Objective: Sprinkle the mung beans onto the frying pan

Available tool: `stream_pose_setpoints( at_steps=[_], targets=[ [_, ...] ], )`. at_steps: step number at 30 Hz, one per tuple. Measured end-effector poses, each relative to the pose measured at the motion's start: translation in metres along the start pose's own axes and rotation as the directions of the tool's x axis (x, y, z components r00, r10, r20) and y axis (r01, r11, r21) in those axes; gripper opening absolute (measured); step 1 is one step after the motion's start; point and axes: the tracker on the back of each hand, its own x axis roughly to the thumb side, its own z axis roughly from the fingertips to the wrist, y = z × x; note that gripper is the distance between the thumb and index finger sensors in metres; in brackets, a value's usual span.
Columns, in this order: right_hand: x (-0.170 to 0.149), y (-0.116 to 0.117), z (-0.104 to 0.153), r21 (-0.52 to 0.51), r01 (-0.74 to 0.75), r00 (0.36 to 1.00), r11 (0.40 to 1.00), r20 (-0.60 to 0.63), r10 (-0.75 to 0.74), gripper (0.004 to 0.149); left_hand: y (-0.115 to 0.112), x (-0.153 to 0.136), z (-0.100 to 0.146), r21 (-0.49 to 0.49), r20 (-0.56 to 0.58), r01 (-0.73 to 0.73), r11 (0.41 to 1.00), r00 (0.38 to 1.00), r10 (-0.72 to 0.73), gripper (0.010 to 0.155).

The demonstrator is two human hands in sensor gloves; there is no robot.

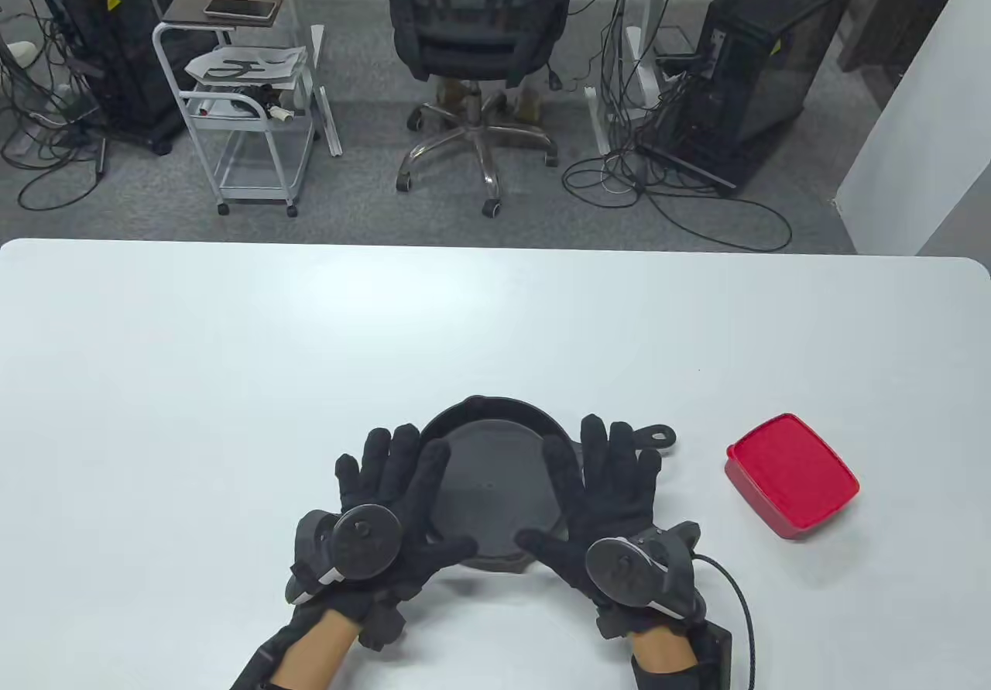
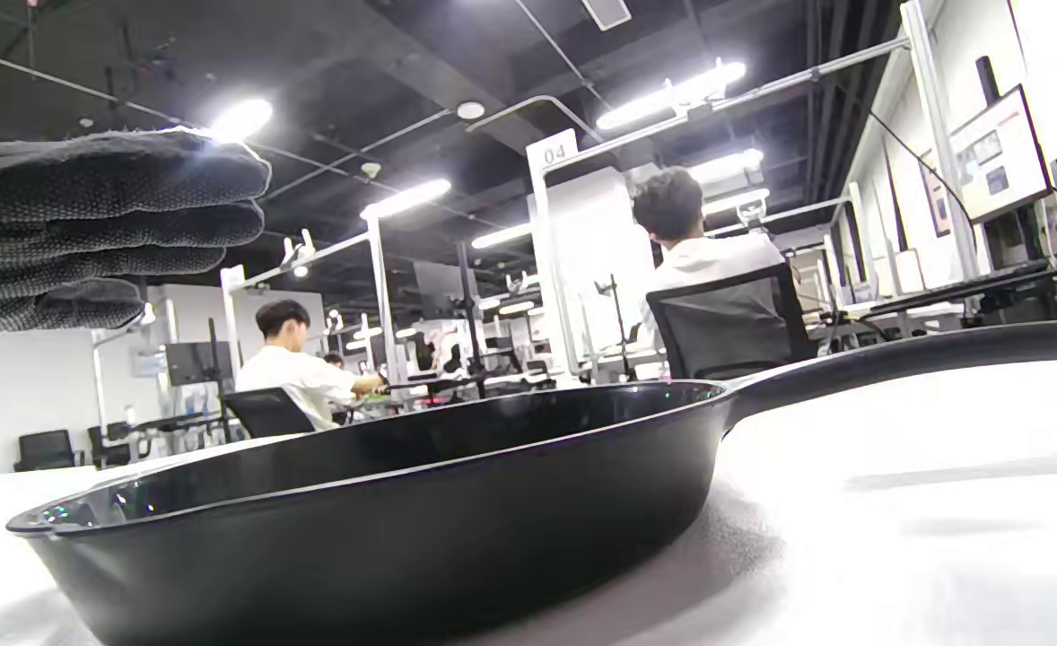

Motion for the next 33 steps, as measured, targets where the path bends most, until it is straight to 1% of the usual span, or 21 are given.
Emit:
stream_pose_setpoints(
  at_steps=[12, 16, 22, 27, 29, 32, 33],
  targets=[
    [0.000, 0.001, -0.001, 0.025, -0.004, 1.000, 1.000, -0.008, 0.005, 0.091, 0.000, 0.000, 0.000, 0.007, 0.007, -0.008, 1.000, 1.000, 0.008, 0.107],
    [-0.001, 0.000, -0.001, 0.032, -0.002, 1.000, 0.999, -0.015, 0.003, 0.092, 0.004, -0.001, 0.000, 0.026, 0.013, -0.041, 0.999, 0.999, 0.040, 0.106],
    [-0.009, -0.007, -0.002, 0.031, -0.011, 0.999, 0.999, -0.051, 0.012, 0.091, 0.003, -0.005, -0.001, 0.015, -0.009, -0.042, 0.999, 0.999, 0.042, 0.106],
    [-0.037, -0.022, -0.007, 0.038, -0.027, 0.989, 0.999, -0.144, 0.032, 0.092, 0.003, -0.005, -0.001, 0.013, -0.018, -0.046, 0.999, 0.999, 0.046, 0.105],
    [-0.062, -0.031, -0.007, 0.058, -0.049, 0.978, 0.997, -0.202, 0.060, 0.092, 0.003, -0.006, -0.001, 0.009, -0.021, -0.050, 0.999, 0.999, 0.050, 0.105],
    [-0.099, -0.046, -0.006, 0.055, -0.095, 0.952, 0.994, -0.286, 0.106, 0.092, 0.004, -0.005, -0.001, 0.004, -0.021, -0.055, 0.999, 0.998, 0.055, 0.105],
    [-0.112, -0.051, -0.005, 0.078, -0.102, 0.941, 0.992, -0.316, 0.121, 0.092, 0.004, -0.006, -0.001, 0.004, -0.021, -0.055, 0.998, 0.998, 0.055, 0.104]
  ],
)
